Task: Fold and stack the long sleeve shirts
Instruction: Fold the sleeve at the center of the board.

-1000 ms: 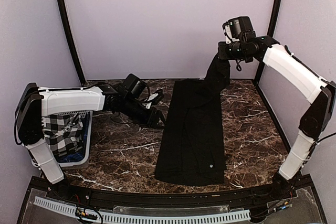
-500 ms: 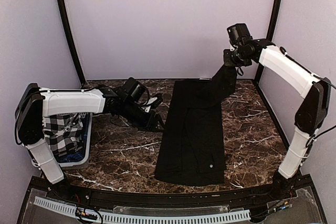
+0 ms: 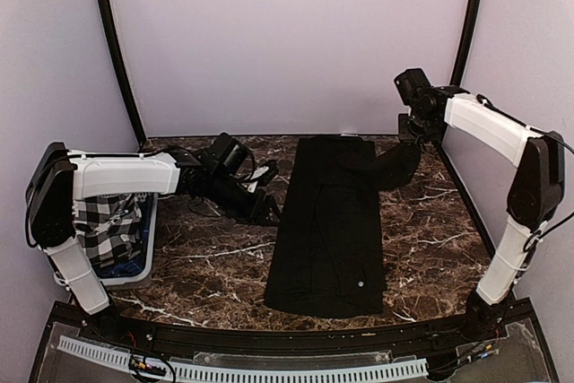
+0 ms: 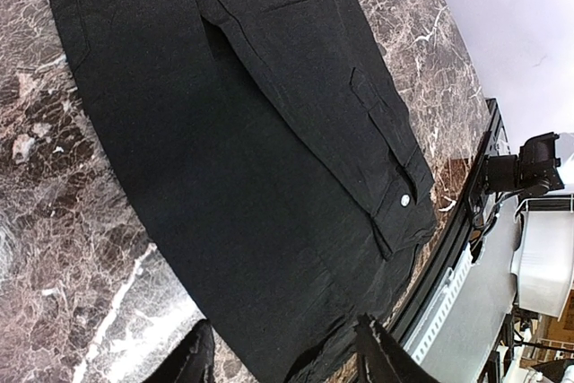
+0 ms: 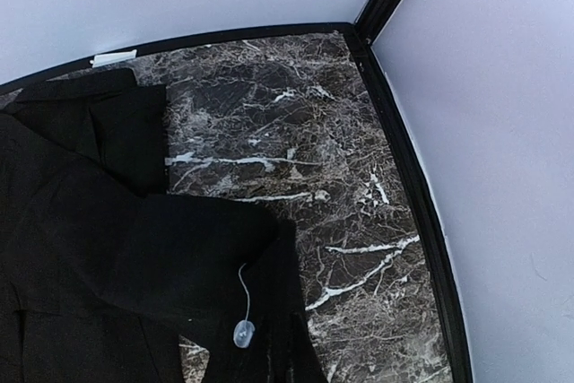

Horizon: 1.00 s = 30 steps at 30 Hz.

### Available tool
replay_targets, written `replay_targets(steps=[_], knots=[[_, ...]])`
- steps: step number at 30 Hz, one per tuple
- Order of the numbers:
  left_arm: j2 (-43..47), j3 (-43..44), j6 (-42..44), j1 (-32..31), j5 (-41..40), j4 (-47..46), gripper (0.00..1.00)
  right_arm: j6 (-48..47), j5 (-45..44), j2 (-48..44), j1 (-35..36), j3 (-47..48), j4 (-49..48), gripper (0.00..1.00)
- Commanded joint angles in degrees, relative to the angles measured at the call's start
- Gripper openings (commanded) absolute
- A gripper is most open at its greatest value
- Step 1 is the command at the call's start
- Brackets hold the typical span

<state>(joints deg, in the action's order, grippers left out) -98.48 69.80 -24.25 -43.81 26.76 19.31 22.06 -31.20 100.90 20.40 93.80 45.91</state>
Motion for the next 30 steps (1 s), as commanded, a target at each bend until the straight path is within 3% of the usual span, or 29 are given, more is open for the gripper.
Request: replay_targets(steps=[1, 9, 14, 19, 25, 27, 30], knots=[[0.6, -1.2, -0.1, 0.0, 0.4, -0.5, 0.52, 0.5, 0.9, -3.3, 1.4, 1.4, -4.1, 0.00], [1.7, -1.4, -0.9, 0.4, -2.0, -0.5, 0.52, -8.9, 9.9, -0.9, 13.8, 2.0, -12.1, 0.00], [2.8, -2.5, -1.9, 1.5, -2.7, -0.8, 0.52, -9.3, 21.0, 5.1, 21.1, 0.8, -13.9, 0.00], [3.6, -4.0, -2.2, 1.9, -2.8, -0.9, 0.52, -6.2, 32.6, 8.4, 24.6, -3.1, -16.7, 0.00], [3.9, -5.3, -2.6, 2.2, -2.9, -1.1, 0.52, -4.7, 39.7, 9.6, 26.4, -6.2, -18.3, 0.00], [3.8, -5.5, -2.8, 2.2, -2.5, -1.6, 0.53, -4.7, 40.7, 9.3, 27.1, -6.7, -18.2, 0.07], [3.5, -5.8, -2.9, 2.2, -0.6, -2.5, 0.57, -4.4, 39.9, 7.5, 27.6, -8.3, -18.0, 0.29]])
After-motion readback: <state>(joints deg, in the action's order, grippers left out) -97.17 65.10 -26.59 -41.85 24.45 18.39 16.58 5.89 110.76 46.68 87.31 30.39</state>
